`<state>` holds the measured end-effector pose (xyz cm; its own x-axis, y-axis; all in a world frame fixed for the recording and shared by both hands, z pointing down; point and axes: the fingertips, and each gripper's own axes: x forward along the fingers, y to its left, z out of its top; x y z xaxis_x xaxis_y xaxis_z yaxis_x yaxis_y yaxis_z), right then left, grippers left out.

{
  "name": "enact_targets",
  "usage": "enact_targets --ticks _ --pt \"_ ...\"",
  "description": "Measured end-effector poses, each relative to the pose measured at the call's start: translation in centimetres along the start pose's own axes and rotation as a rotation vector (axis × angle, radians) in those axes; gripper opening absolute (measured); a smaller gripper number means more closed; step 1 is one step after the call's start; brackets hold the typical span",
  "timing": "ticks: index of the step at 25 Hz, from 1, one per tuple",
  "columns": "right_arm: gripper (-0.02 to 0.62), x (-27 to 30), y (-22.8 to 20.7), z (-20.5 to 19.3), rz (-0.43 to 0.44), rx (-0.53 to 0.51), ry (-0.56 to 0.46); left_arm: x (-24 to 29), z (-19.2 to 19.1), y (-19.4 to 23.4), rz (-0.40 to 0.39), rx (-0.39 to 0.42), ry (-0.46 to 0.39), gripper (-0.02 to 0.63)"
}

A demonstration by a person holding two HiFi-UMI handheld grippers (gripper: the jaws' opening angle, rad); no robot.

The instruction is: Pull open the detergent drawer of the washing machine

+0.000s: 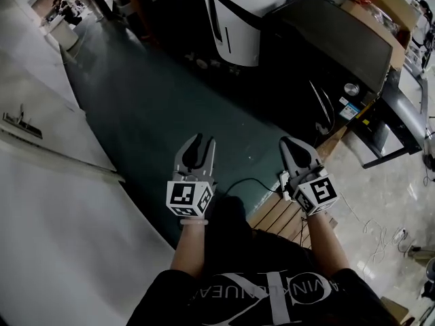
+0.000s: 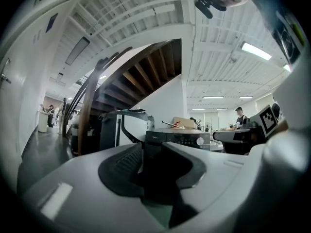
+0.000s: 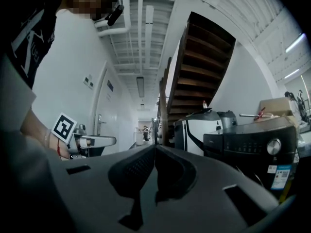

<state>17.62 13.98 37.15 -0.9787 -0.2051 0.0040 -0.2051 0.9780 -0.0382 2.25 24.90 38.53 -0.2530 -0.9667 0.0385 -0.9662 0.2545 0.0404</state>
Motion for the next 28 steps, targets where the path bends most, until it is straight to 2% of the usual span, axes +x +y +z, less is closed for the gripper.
enact_targets --ticks 8,12,19,23,28 --pt "0.012 5.7 1.3 3.7 -0.117 0.042 0.005 2.6 3.6 6.4 -0.097 0.005 0.047 0.110" --pt "0.012 7.0 2.5 5.4 -0.142 0.051 0.009 2.8 4.8 8.3 -0.121 -0.006 0.064 0.110" --pt "0.012 8.0 2.0 6.1 -0.159 0.040 -0.001 4.9 4.5 7.9 -0.177 -0.016 0.062 0.110" --pt "0.012 8.1 0.2 5.3 -0.219 0.034 0.024 6.8 4.3 6.8 -0.226 -0.016 0.066 0.110" --pt "0.012 8.2 -1.9 4.1 -0.255 0.052 0.045 9.6 3.6 5.9 -0.264 -0.030 0.088 0.110"
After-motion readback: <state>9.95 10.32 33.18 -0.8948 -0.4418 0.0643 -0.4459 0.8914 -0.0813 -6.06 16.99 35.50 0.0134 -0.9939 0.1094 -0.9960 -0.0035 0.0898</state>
